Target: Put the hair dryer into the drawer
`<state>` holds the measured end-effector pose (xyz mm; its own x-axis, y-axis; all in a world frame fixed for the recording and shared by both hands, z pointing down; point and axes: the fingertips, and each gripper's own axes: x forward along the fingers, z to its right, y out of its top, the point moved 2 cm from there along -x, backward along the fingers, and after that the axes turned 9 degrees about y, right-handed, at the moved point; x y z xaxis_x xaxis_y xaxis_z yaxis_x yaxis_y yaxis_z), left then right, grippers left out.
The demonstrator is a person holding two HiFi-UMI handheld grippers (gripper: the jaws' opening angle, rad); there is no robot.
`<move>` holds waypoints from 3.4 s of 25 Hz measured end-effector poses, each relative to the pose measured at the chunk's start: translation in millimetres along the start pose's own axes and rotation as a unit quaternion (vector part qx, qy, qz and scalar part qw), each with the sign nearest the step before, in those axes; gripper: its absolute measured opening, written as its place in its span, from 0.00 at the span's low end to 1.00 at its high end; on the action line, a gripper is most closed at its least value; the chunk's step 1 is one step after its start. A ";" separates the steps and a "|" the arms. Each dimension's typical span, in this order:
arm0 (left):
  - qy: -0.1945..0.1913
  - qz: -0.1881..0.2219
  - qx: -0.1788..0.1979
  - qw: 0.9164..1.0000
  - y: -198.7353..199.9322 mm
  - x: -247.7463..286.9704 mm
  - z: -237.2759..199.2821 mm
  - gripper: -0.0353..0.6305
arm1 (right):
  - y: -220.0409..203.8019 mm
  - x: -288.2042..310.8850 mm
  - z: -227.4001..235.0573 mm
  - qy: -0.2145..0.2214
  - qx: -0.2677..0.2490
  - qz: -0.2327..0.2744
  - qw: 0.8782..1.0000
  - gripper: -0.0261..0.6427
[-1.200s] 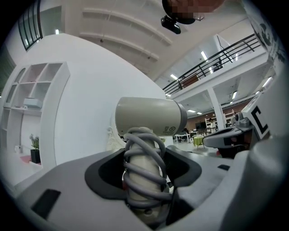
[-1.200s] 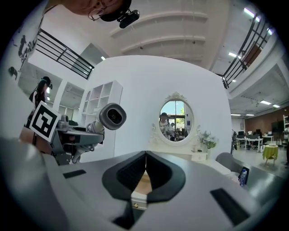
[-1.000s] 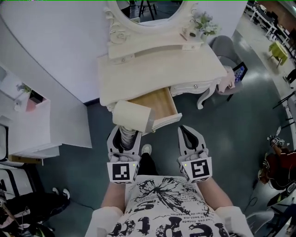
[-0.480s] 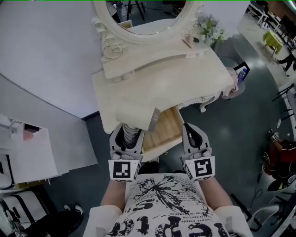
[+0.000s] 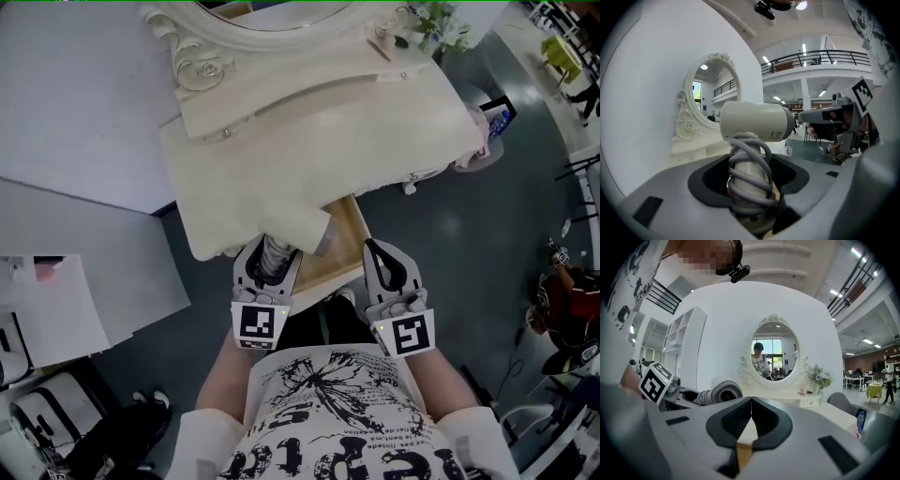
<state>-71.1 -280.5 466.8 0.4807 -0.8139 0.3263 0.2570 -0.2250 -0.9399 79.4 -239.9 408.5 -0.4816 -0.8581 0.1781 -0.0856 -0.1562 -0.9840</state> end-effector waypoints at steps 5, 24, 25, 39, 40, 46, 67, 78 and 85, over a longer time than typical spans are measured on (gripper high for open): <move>-0.065 -0.087 0.033 0.994 -58.3 40.9 32.4 0.45 | -25.4 2.4 22.5 -0.016 0.017 -0.006 1.000 0.06; -0.278 -0.334 0.202 0.878 -229.4 107.3 123.6 0.45 | -119.5 -17.5 64.7 -0.064 0.092 -0.075 0.991 0.06; -0.281 -0.344 0.203 0.873 -234.3 107.7 125.6 0.45 | -119.7 -16.5 65.2 -0.063 0.094 -0.073 0.991 0.06; -0.276 -0.412 0.195 0.846 -274.0 107.5 140.3 0.46 | -131.5 -35.5 68.5 -0.070 0.131 -0.086 0.985 0.06; -0.277 -0.413 0.198 0.845 -273.9 107.9 140.5 0.46 | -131.9 -37.1 68.5 -0.071 0.132 -0.087 0.985 0.06; -0.270 -0.413 0.211 0.844 -273.2 109.2 141.4 0.46 | -139.6 -43.8 67.6 -0.081 0.149 -0.096 0.981 0.06; -0.160 -0.357 0.135 0.910 -174.7 83.4 111.2 0.09 | -99.2 -52.4 45.8 -0.044 0.139 -0.080 0.986 0.06; -0.070 -0.137 0.063 0.986 -18.5 51.5 85.4 0.08 | -50.0 -40.3 36.2 -0.006 0.100 -0.057 0.993 0.06; 0.034 -0.003 0.009 0.999 58.5 6.8 35.4 0.08 | -12.3 -18.4 22.6 0.029 0.060 -0.028 0.997 0.06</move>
<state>-23.1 -280.3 417.6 0.4222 -0.8470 0.3231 0.2749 -0.2200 -0.9360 109.0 -233.3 417.4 -0.5297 -0.8168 0.2283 -0.0104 -0.2629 -0.9648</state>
